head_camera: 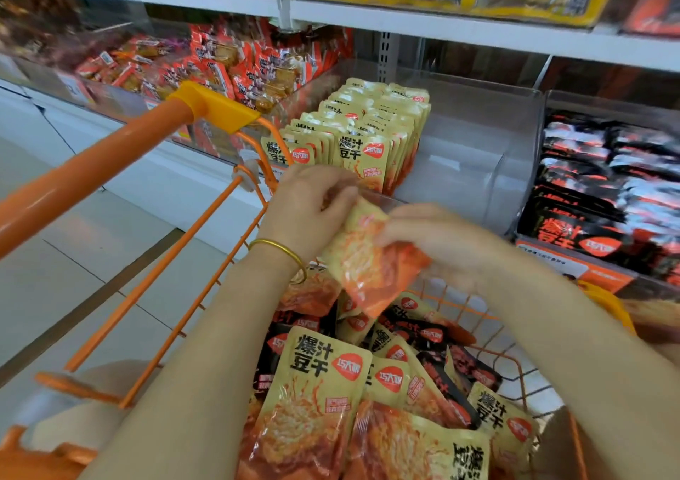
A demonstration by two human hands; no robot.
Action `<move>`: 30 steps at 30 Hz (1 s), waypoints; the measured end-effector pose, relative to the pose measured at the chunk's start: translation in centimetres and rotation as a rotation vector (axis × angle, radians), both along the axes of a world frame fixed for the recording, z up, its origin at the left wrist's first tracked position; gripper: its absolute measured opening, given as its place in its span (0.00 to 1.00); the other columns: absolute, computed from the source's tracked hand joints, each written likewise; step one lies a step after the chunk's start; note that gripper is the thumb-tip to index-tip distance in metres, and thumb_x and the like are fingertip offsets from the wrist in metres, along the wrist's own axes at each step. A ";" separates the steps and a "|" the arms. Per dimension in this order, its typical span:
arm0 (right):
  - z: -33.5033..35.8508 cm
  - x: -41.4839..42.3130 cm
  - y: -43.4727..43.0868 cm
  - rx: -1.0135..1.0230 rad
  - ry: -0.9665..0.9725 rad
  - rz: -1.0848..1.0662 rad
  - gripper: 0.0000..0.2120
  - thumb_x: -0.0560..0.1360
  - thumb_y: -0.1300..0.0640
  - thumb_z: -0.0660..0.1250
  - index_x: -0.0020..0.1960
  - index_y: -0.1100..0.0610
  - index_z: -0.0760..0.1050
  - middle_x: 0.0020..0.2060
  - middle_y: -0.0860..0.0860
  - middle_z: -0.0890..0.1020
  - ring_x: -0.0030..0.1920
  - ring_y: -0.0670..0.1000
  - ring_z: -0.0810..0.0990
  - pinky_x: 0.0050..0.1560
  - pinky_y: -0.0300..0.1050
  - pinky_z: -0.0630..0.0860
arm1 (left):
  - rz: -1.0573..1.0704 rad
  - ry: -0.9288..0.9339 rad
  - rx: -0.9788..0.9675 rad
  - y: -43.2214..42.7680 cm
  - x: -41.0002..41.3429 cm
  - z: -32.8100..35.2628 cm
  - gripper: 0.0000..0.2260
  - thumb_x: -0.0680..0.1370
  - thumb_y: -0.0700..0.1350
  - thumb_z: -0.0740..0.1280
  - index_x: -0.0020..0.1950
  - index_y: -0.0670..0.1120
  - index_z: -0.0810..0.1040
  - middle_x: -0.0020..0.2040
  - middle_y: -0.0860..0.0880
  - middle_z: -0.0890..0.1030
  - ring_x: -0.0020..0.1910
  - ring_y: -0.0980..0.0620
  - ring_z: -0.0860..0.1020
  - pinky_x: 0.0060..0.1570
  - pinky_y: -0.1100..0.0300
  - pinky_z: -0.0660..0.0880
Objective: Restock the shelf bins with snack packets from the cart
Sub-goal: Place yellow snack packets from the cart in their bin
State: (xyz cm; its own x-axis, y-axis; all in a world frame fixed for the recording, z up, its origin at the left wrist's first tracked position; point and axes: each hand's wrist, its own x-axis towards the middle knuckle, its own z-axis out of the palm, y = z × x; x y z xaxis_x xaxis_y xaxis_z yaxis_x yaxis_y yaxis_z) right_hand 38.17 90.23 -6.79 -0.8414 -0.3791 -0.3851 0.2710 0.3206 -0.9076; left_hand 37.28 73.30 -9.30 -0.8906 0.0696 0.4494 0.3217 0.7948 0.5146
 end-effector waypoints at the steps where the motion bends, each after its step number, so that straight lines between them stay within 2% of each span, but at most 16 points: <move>1: 0.8 -0.4 0.8 -0.044 0.022 -0.053 0.10 0.72 0.65 0.65 0.34 0.56 0.72 0.23 0.49 0.77 0.23 0.46 0.76 0.29 0.39 0.74 | 0.012 -0.003 0.064 0.2 0.1 0.4 0.16 0.75 0.53 0.60 0.57 0.49 0.80 0.48 0.55 0.80 0.53 0.51 0.74 0.54 0.59 0.70; 3: 1.9 -1.0 1.8 -0.134 0.060 -0.139 0.11 0.73 0.66 0.64 0.33 0.56 0.71 0.23 0.49 0.77 0.24 0.46 0.76 0.30 0.39 0.76 | 0.005 -0.058 0.213 0.7 0.3 1.0 0.17 0.77 0.54 0.62 0.61 0.48 0.77 0.47 0.56 0.77 0.49 0.55 0.74 0.50 0.64 0.72; 5: 2.6 -1.5 2.1 -0.184 0.092 -0.145 0.07 0.74 0.66 0.64 0.39 0.58 0.73 0.30 0.51 0.80 0.29 0.47 0.78 0.33 0.42 0.78 | -0.011 -0.136 0.364 1.3 0.4 1.3 0.19 0.78 0.49 0.64 0.68 0.47 0.70 0.46 0.58 0.73 0.43 0.61 0.73 0.43 0.73 0.71; 7: 2.8 -2.5 1.7 -0.235 0.123 -0.197 0.06 0.74 0.69 0.62 0.45 0.60 0.74 0.37 0.56 0.81 0.34 0.52 0.80 0.34 0.44 0.80 | -0.018 -0.154 0.482 1.7 0.6 1.3 0.26 0.77 0.45 0.65 0.73 0.46 0.61 0.48 0.55 0.74 0.43 0.61 0.74 0.42 0.70 0.73; 9: 2.7 -4.4 0.9 -0.272 0.172 -0.319 0.08 0.72 0.71 0.59 0.47 0.62 0.74 0.41 0.60 0.80 0.38 0.56 0.80 0.39 0.53 0.80 | -0.002 -0.123 0.359 1.6 0.5 0.7 0.28 0.77 0.45 0.65 0.75 0.46 0.57 0.58 0.50 0.74 0.53 0.57 0.75 0.52 0.65 0.72; 11: 2.3 -6.6 0.2 -0.245 0.270 -0.452 0.10 0.70 0.71 0.61 0.47 0.60 0.73 0.44 0.60 0.79 0.43 0.59 0.80 0.46 0.59 0.78 | -0.001 -0.094 0.046 1.4 0.5 -0.1 0.23 0.79 0.47 0.62 0.73 0.45 0.62 0.68 0.46 0.70 0.67 0.50 0.67 0.65 0.61 0.61; 12: 1.9 -7.7 -0.1 -0.228 0.313 -0.488 0.11 0.69 0.71 0.63 0.46 0.57 0.71 0.46 0.58 0.79 0.45 0.58 0.80 0.47 0.58 0.79 | -0.013 -0.088 -0.094 1.3 0.6 -0.5 0.22 0.79 0.50 0.59 0.72 0.45 0.65 0.70 0.44 0.68 0.70 0.48 0.63 0.68 0.59 0.57; 14: 0.8 -9.3 -0.9 -0.124 0.390 -0.455 0.14 0.69 0.70 0.67 0.47 0.55 0.70 0.46 0.54 0.79 0.44 0.52 0.80 0.42 0.48 0.79 | -0.044 -0.109 -0.299 1.4 0.7 -1.2 0.25 0.78 0.54 0.52 0.72 0.45 0.65 0.73 0.43 0.64 0.73 0.45 0.59 0.71 0.56 0.51; 16: -0.6 -10.2 -1.8 0.065 0.463 -0.379 0.18 0.67 0.70 0.70 0.54 0.58 0.72 0.48 0.54 0.80 0.48 0.54 0.79 0.47 0.48 0.78 | -0.029 -0.131 -0.419 1.4 0.7 -1.7 0.29 0.76 0.57 0.47 0.74 0.47 0.62 0.75 0.45 0.60 0.75 0.47 0.55 0.72 0.55 0.45; 18: -1.6 -10.7 -2.6 0.185 0.495 -0.320 0.20 0.66 0.68 0.72 0.57 0.60 0.74 0.53 0.57 0.81 0.54 0.58 0.79 0.53 0.53 0.77 | -0.011 -0.140 -0.446 1.3 0.5 -1.9 0.29 0.75 0.57 0.46 0.74 0.48 0.61 0.76 0.46 0.58 0.75 0.47 0.54 0.72 0.55 0.44; 20: -2.3 -11.1 -3.3 0.288 0.537 -0.239 0.19 0.67 0.64 0.74 0.57 0.60 0.76 0.53 0.57 0.81 0.55 0.58 0.79 0.55 0.51 0.76 | -0.005 -0.137 -0.439 1.3 0.5 -1.9 0.29 0.75 0.57 0.46 0.74 0.48 0.62 0.75 0.46 0.59 0.75 0.46 0.55 0.72 0.54 0.45; 24: -2.3 -11.5 -3.6 0.607 0.617 -0.113 0.16 0.70 0.54 0.73 0.54 0.60 0.79 0.49 0.56 0.81 0.55 0.56 0.78 0.44 0.42 0.70 | -0.001 -0.124 -0.429 1.4 0.4 -2.0 0.28 0.75 0.57 0.48 0.73 0.47 0.63 0.75 0.45 0.61 0.74 0.46 0.56 0.72 0.54 0.45; 27: -2.3 -11.9 -3.8 0.681 0.570 -0.141 0.18 0.70 0.51 0.74 0.55 0.60 0.78 0.53 0.57 0.81 0.55 0.56 0.78 0.42 0.40 0.67 | -0.006 -0.115 -0.421 1.4 0.4 -2.1 0.27 0.76 0.56 0.50 0.73 0.47 0.65 0.74 0.45 0.62 0.74 0.46 0.58 0.72 0.53 0.48; 30: -2.5 -12.2 -4.0 0.678 0.531 -0.146 0.18 0.71 0.53 0.73 0.56 0.60 0.77 0.55 0.56 0.80 0.57 0.55 0.77 0.44 0.39 0.67 | -0.004 -0.122 -0.417 1.4 0.4 -2.1 0.26 0.77 0.56 0.51 0.73 0.48 0.64 0.74 0.46 0.61 0.74 0.46 0.57 0.73 0.53 0.47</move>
